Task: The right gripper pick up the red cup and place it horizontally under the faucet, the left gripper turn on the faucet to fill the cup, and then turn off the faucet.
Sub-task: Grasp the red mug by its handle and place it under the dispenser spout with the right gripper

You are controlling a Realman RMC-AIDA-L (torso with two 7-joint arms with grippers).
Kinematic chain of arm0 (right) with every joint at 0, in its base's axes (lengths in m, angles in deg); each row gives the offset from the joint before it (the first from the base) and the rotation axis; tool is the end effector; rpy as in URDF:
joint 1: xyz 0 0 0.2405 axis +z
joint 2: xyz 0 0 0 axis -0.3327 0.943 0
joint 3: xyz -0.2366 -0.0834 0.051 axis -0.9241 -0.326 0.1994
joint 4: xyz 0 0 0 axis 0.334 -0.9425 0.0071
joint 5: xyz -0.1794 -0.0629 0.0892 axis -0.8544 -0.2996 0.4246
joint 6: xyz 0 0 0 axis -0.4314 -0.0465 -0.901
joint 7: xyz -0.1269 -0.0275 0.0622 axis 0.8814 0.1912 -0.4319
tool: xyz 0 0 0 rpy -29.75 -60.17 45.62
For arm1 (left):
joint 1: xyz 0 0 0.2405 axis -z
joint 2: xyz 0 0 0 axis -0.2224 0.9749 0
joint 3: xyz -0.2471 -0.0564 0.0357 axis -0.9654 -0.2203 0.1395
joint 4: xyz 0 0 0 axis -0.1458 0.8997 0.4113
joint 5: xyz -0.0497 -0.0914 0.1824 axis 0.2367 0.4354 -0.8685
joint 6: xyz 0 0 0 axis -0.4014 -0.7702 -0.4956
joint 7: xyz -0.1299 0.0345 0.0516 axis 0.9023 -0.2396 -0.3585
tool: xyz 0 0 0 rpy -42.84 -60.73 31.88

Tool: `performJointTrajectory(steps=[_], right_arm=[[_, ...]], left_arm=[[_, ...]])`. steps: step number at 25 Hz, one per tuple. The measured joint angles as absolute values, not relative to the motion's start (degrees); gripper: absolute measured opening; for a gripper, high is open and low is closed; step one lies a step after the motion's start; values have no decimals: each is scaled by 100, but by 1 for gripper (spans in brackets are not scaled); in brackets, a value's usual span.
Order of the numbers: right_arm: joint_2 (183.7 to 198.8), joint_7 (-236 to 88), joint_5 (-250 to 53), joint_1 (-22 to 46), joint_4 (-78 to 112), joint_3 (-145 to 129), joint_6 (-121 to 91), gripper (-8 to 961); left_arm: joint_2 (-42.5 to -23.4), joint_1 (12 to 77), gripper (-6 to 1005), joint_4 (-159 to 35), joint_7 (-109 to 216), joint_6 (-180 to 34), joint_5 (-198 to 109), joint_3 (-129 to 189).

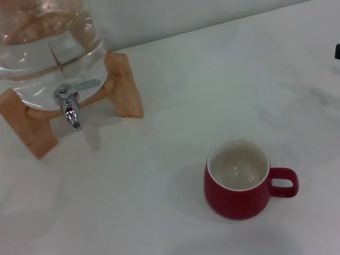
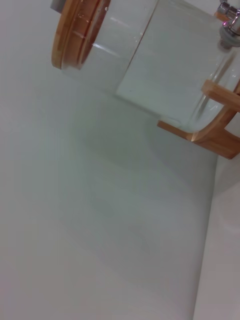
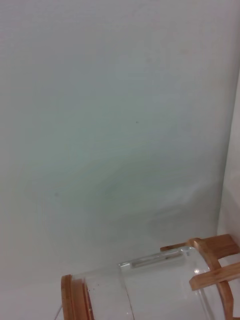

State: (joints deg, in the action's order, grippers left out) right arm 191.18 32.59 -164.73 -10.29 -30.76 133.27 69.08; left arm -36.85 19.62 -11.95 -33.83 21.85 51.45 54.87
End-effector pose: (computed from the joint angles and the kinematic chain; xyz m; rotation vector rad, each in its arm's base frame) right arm 0.3541 0.2910 0.1080 -2.0493 0.7154 0.7634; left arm -0.3578 0.2492 0.1058 -1.9936 -1.0236 -0.8970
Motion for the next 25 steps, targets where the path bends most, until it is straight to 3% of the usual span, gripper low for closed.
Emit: performJointTrajectory(steps=[25], right_arm=[[19136,3443,-16501,-1078,-3106,13325,7016,778]], left_arm=[[-3694,1962,884,-1195,-3382,2207,5144,5380]])
